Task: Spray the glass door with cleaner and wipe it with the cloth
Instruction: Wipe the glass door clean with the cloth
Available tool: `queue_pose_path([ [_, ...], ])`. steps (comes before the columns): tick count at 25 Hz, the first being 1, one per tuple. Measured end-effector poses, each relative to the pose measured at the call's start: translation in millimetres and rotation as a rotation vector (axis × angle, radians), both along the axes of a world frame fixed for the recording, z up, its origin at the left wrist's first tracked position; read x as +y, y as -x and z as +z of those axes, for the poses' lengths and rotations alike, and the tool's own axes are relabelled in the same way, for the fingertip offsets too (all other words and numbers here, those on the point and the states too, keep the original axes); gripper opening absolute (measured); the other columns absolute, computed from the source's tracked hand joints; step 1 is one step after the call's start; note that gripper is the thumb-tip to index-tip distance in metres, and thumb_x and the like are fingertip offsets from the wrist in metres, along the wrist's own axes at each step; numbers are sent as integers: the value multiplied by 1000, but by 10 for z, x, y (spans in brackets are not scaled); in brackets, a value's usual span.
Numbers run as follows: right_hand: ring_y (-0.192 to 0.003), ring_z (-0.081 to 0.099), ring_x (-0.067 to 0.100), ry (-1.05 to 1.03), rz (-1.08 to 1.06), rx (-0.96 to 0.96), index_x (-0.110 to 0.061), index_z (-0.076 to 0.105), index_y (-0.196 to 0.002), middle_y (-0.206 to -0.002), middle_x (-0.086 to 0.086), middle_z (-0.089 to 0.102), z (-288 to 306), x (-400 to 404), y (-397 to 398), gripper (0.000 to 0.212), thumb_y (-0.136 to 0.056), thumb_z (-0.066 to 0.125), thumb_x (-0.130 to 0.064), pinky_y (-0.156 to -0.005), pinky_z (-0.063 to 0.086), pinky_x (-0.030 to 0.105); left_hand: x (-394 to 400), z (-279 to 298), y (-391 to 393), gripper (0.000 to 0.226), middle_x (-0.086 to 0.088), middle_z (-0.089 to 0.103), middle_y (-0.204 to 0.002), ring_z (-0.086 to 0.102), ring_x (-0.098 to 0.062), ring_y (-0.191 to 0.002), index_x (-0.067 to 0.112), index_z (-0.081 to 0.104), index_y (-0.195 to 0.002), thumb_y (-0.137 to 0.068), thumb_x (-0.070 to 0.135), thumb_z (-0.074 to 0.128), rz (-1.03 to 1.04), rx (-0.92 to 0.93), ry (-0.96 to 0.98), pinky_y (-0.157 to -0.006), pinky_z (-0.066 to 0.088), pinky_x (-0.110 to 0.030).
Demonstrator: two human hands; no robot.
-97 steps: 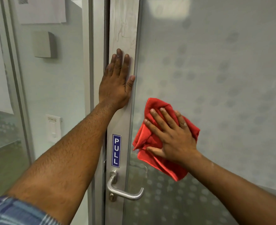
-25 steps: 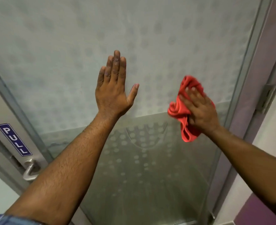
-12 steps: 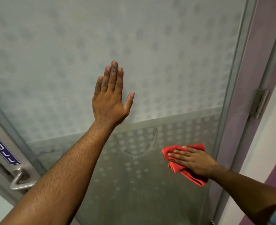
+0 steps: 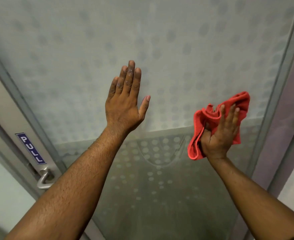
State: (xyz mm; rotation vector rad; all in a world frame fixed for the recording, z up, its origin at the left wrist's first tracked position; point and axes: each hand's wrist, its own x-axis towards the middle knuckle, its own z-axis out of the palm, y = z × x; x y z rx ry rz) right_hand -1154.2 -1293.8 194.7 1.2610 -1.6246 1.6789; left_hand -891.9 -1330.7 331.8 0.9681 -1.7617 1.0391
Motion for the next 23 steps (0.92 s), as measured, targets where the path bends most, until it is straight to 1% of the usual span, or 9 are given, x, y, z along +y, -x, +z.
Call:
queue_pose_path([
  [2,-145,19,34,-71,14,59,-23,23,-152,-154,20,31,-257,-11,-326,79,-79,52,-31,-112,20,56,-5,50,-143,67,-16,24,-162,5,-15,-149,5,22,-155,-102,44,36,13,0,12,-122,16,-41],
  [4,-147,13,32,-135,16,29,-27,11,-155,-155,20,28,-384,-30,-646,86,-80,50,-41,-112,19,59,-33,86,-284,67,-16,24,-162,5,-15,-149,5,22,-155,-102,43,37,25,9,17,-123,16,-41],
  [6,-151,1,24,-164,14,-9,-27,3,-155,-157,19,23,-361,-66,-952,89,-82,47,-49,-112,17,58,-66,107,-410,68,-16,23,-162,6,-15,-149,4,21,-155,-102,44,38,33,18,16,-123,18,-42],
  [9,-150,-7,20,-184,38,153,-26,1,-155,-159,13,14,-305,-132,-1333,93,-80,46,-55,-112,16,52,-115,135,-595,69,-16,21,-163,8,-18,-151,4,20,-155,-102,44,37,41,48,2,-122,19,-43],
  [13,-151,-7,21,-208,96,430,-22,7,-155,-164,-1,-9,-343,-212,-1731,99,-72,50,-56,-114,12,48,-165,163,-788,71,-13,15,-164,3,-16,-152,6,15,-157,-101,44,38,48,91,-20,-123,17,-42],
  [15,-151,-7,21,-230,94,524,-19,18,-152,-164,0,-10,-317,-245,-1909,97,-69,51,-54,-118,2,46,-173,179,-883,71,-11,12,-165,0,-15,-152,8,13,-157,-101,43,37,50,104,-30,-123,15,-40],
  [17,-151,-7,20,-243,90,604,-19,18,-152,-164,1,-11,-251,-266,-2084,97,-67,50,-51,-119,-3,44,-175,214,-995,69,-10,10,-165,-1,-15,-152,8,13,-157,-101,41,36,57,115,-43,-124,13,-39],
  [19,-151,-6,19,-228,109,694,-21,16,-154,-164,0,-11,-148,-287,-2266,96,-69,50,-47,-120,-5,42,-180,252,-1149,67,-9,9,-166,1,-17,-153,10,13,-158,-102,39,36,78,124,-59,-124,11,-37],
  [23,-150,5,21,-156,127,809,-20,26,-151,-164,1,-3,245,-337,-2511,86,-74,55,-44,-120,-1,41,-212,311,-1516,66,-8,5,-166,0,-18,-153,13,9,-158,-103,40,32,94,156,-89,-124,7,-35],
])
